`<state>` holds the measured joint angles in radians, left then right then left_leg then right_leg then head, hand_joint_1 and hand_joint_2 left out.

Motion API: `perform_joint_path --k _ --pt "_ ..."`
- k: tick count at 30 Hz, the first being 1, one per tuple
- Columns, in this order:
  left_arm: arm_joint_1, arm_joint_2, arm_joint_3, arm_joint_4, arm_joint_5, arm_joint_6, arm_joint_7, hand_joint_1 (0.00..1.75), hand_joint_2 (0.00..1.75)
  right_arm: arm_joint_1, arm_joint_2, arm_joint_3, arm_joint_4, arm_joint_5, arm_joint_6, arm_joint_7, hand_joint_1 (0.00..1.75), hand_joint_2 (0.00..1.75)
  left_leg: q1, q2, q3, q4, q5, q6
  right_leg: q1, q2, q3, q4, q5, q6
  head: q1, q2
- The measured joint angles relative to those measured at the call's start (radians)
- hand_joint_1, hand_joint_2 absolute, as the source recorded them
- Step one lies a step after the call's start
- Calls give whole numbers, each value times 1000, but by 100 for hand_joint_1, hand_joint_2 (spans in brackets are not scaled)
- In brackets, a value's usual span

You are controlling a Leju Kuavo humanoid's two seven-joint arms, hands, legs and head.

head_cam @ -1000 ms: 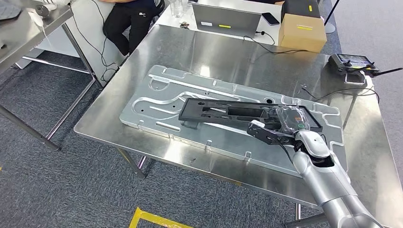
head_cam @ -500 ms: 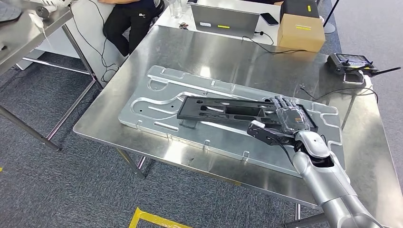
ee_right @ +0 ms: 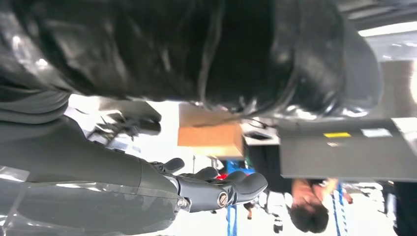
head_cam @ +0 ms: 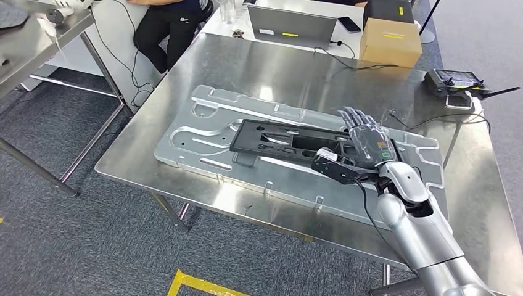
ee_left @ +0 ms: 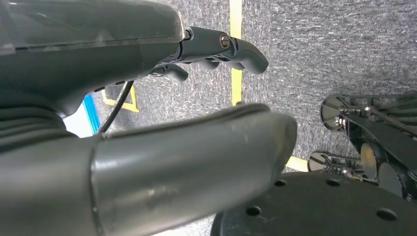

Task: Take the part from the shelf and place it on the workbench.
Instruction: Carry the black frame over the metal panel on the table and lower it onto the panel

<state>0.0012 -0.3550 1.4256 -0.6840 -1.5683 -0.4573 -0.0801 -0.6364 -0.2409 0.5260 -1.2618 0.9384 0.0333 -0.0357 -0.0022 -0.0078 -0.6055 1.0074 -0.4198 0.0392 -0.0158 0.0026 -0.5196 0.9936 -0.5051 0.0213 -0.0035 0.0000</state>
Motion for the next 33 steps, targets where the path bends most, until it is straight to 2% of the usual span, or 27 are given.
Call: perform_joint_path --k 1,2,3,5,6,7,8,10,11,12,15,16,17,18,20,21,22,23,24,26,27,28,31,32,33 --pt "0 -1 0 0 0 0 0 0 0 1 -1 1 -16 -2 1 0 0 0 3 2 7 -13 7 6 0 0 1 3 -5 4 0 0" --pt "-1 -2 0 0 -1 0 0 0 0 1 -2 2 -30 -3 2 0 0 0 7 5 13 -26 14 9 1 0 -8 26 -23 6 1 0" --pt "-2 -2 0 0 -1 0 0 0 0 1 -4 4 -40 -5 2 -1 0 0 10 7 16 -35 19 11 2 0 -27 68 -50 7 1 0" --pt "-2 -3 0 0 -1 0 0 0 0 6 -7 8 -51 -6 2 -1 0 0 9 9 16 -36 21 12 -1 0 -87 193 -111 12 1 0" --pt "-2 -3 0 0 -1 0 1 0 0 10 -8 10 -53 -7 3 -1 0 0 9 9 14 -34 21 12 -4 0 -112 242 -125 15 1 0" --pt "-2 -3 0 0 -1 0 1 0 0 14 -9 12 -54 -7 3 -1 0 0 11 9 12 -30 21 10 -8 -1 -125 264 -122 19 1 0" --pt "-2 -4 0 0 -1 0 2 0 0 16 -10 14 -55 -8 3 -1 0 0 13 9 9 -24 20 8 -13 -1 -120 248 -100 23 1 0" --pt "-2 -4 0 0 -1 0 3 0 0 16 -12 16 -61 -8 3 -1 0 0 19 8 -3 -3 13 -6 -23 -2 -70 138 -35 33 1 0" --pt "-3 -4 0 0 -1 0 3 0 0 16 -12 17 -65 -8 3 -1 0 0 19 7 -10 11 10 -15 -24 1 -49 88 -13 33 1 0" --pt "-3 -4 0 0 -1 0 3 0 0 16 -13 18 -69 -9 3 -1 0 0 19 5 -17 20 8 -24 -24 3 -38 58 -3 28 1 0" --pt "-2 -5 0 0 -1 0 3 0 0 16 -13 19 -76 -9 4 -2 0 0 20 2 -27 24 16 -46 -17 8 -50 59 5 -1 0 0" --pt "-1 -5 0 0 -1 0 4 0 0 16 -13 19 -77 -9 4 -2 0 0 22 2 -31 30 10 -51 -17 7 -54 59 11 -11 0 0" --pt "-1 -6 0 0 -1 0 4 0 0 15 -13 20 -78 -9 4 -3 0 0 24 3 -40 51 -11 -55 -17 6 -60 57 18 -20 0 0" --pt "-1 -6 0 0 -1 0 4 0 0 15 -13 21 -80 -9 4 -3 0 0 25 4 -55 91 -47 -58 -16 4 -67 56 25 -28 0 0" --pt "-3 -6 0 0 -1 0 5 0 0 16 -13 24 -81 -9 4 -3 0 0 24 5 -95 216 -135 -61 -11 2 -83 57 37 -37 -1 0" --pt "-3 -6 0 0 -1 0 5 0 0 16 -13 26 -81 -9 4 -3 0 0 24 5 -109 271 -165 -60 -7 2 -92 58 43 -39 -1 0" --pt "-3 -6 0 0 -1 0 5 0 0 17 -13 28 -81 -10 4 -3 0 0 22 5 -108 296 -177 -56 -2 1 -101 58 49 -41 -1 0" --pt "-3 -6 0 0 -1 0 6 0 0 17 -13 29 -81 -10 4 -3 0 0 19 4 -87 284 -172 -50 3 1 -109 59 55 -42 -1 0" --pt "-3 -6 0 0 -1 0 6 0 0 17 -13 31 -81 -11 4 -3 0 0 15 4 -48 235 -152 -40 7 1 -116 59 61 -43 -1 0" --pt "-4 -4 0 -1 -1 0 6 0 0 16 -14 31 -85 -12 2 -3 0 0 2 4 46 94 -115 -11 14 1 -125 58 73 -42 0 0" --pt "-5 -4 0 -1 -1 0 7 0 0 16 -15 31 -87 -13 2 -3 0 0 -5 6 75 43 -103 0 15 0 -127 57 79 -39 0 0" --pt "-6 -3 0 -1 -1 -1 8 0 0 17 -16 32 -89 -15 1 -3 0 0 -10 7 88 16 -98 7 13 -1 -129 55 85 -34 0 0" --pt "-4 -3 -1 -2 -2 -3 12 0 0 20 -21 32 -93 -17 0 -3 0 0 -11 11 86 -9 -68 13 7 -3 -130 44 99 -15 0 0" --pt "-5 -3 -1 -2 -2 -4 13 0 0 20 -24 33 -94 -18 0 -2 0 0 -9 13 84 -21 -53 16 8 -3 -135 50 84 -10 0 0" --pt "-5 -4 -1 -2 -2 -5 14 0 0 20 -27 33 -95 -19 0 -2 0 0 -5 16 79 -32 -37 18 8 -2 -144 74 52 -6 0 0"
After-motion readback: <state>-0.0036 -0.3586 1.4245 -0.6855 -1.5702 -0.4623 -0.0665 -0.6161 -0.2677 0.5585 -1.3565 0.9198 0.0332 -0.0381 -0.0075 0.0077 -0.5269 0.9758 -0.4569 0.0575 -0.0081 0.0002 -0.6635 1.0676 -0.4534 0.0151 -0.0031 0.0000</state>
